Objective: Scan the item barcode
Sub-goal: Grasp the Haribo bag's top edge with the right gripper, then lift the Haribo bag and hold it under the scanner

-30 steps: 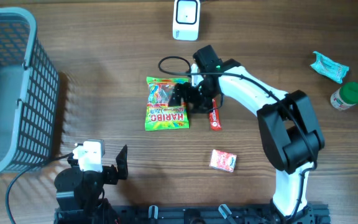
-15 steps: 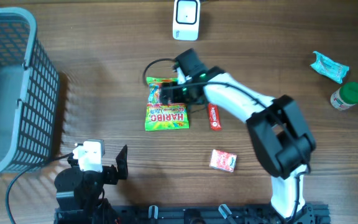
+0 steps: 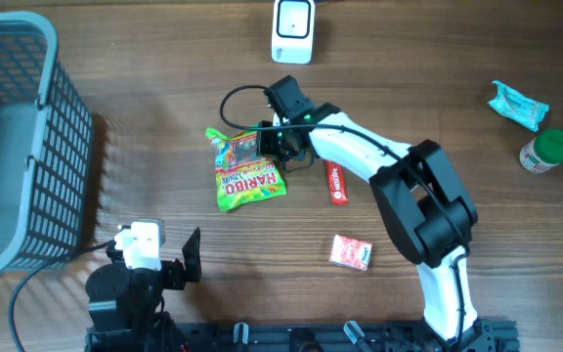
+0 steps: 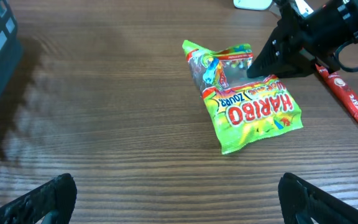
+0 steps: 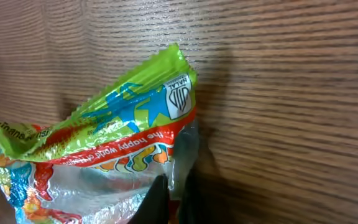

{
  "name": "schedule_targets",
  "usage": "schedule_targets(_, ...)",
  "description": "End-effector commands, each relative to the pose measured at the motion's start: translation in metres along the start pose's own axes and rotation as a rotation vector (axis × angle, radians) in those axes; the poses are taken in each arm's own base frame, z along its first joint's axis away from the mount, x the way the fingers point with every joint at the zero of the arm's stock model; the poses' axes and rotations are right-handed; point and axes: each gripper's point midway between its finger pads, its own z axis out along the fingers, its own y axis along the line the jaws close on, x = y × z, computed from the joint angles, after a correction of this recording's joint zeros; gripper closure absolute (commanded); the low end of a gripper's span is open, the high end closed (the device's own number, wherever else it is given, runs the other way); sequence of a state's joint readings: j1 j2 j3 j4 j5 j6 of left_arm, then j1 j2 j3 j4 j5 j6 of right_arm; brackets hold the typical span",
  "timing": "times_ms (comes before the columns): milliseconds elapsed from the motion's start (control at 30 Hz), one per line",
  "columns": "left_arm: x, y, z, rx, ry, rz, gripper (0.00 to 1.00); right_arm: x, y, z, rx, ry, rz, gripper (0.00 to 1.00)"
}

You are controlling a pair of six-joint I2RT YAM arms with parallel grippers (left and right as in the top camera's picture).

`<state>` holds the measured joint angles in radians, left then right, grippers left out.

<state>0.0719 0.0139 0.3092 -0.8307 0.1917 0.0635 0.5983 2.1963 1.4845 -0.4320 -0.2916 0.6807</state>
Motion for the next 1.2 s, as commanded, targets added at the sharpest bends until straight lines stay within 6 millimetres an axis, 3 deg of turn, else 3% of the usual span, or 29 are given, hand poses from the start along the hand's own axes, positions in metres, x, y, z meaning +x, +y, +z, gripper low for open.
schedule_targets(0,0.001,0.000,0.001,0.002,-0.004,0.014,0.00,0.028,-0.073,0.036,0.220,0.086,0.041,0.96)
schedule_targets(67,0.001,0.000,0.001,0.002,-0.004,0.015,0.00,0.017,-0.077,0.019,0.285,0.060,0.044,0.95)
schedule_targets(200,0.001,0.000,0.001,0.002,-0.004,0.015,0.00,-0.010,-0.091,-0.049,0.507,-0.049,0.029,0.96)
schedule_targets(333,0.001,0.000,0.001,0.002,-0.004,0.014,0.00,-0.024,-0.067,-0.107,0.510,-0.119,-0.096,0.94)
schedule_targets(367,0.001,0.000,0.001,0.002,-0.004,0.015,0.00,-0.024,-0.059,-0.118,0.489,-0.133,-0.118,0.80)
schedule_targets(400,0.001,0.000,0.001,0.002,-0.004,0.014,0.00,-0.024,-0.047,-0.129,0.453,-0.148,-0.133,0.26)
schedule_targets(433,0.001,0.000,0.001,0.002,-0.004,0.015,0.00,-0.023,-0.039,-0.135,0.419,-0.147,-0.151,0.00)
schedule_targets(467,0.001,0.000,0.001,0.002,-0.004,0.014,0.00,-0.021,-0.032,-0.138,0.382,-0.139,-0.159,0.00)
schedule_targets(600,0.001,0.000,0.001,0.002,-0.004,0.015,0.00,-0.007,-0.025,-0.128,0.335,-0.080,-0.181,0.00)
schedule_targets(767,0.001,0.000,0.001,0.002,-0.004,0.015,0.00,0.022,-0.030,-0.090,0.372,-0.007,-0.316,0.00)
schedule_targets(1167,0.001,0.000,0.001,0.002,-0.004,0.014,0.00,0.051,-0.086,-0.007,0.529,0.149,-0.380,0.00)
